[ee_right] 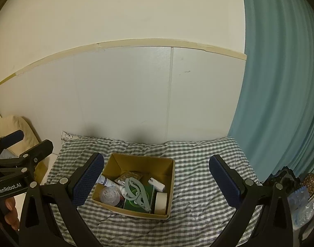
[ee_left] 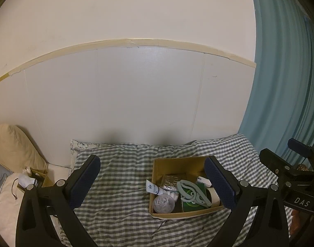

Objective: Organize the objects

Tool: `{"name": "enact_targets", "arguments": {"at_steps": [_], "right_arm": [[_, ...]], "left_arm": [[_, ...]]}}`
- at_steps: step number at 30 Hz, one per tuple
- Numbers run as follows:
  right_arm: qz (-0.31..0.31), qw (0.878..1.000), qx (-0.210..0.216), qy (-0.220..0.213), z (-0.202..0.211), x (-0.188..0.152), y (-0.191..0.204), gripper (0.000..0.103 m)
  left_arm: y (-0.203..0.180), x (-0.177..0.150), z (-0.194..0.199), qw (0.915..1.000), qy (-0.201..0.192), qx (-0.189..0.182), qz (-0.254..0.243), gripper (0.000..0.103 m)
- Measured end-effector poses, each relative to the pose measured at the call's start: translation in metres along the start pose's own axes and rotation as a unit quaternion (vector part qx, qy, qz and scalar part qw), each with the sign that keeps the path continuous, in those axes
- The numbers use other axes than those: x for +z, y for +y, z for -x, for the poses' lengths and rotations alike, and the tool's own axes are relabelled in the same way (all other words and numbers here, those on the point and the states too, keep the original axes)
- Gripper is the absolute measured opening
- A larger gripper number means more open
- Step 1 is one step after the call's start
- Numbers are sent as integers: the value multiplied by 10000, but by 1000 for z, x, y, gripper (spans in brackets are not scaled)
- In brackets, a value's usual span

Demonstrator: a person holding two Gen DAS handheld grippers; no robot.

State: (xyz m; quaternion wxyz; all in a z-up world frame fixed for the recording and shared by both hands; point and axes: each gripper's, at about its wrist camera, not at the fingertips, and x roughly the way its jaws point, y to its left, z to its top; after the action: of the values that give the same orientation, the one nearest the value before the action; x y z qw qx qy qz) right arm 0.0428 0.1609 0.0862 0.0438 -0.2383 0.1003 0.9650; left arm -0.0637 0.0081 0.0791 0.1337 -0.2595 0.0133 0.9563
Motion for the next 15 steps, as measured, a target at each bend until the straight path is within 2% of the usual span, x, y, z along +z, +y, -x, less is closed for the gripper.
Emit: {"name": "enact_targets", "arguments": {"at_steps": [15], "right_arm": [[36,10000,5,68,-5,-1,0,103]], "left_arm": [[-1,0,0,10000,46,35,-9,103]]}}
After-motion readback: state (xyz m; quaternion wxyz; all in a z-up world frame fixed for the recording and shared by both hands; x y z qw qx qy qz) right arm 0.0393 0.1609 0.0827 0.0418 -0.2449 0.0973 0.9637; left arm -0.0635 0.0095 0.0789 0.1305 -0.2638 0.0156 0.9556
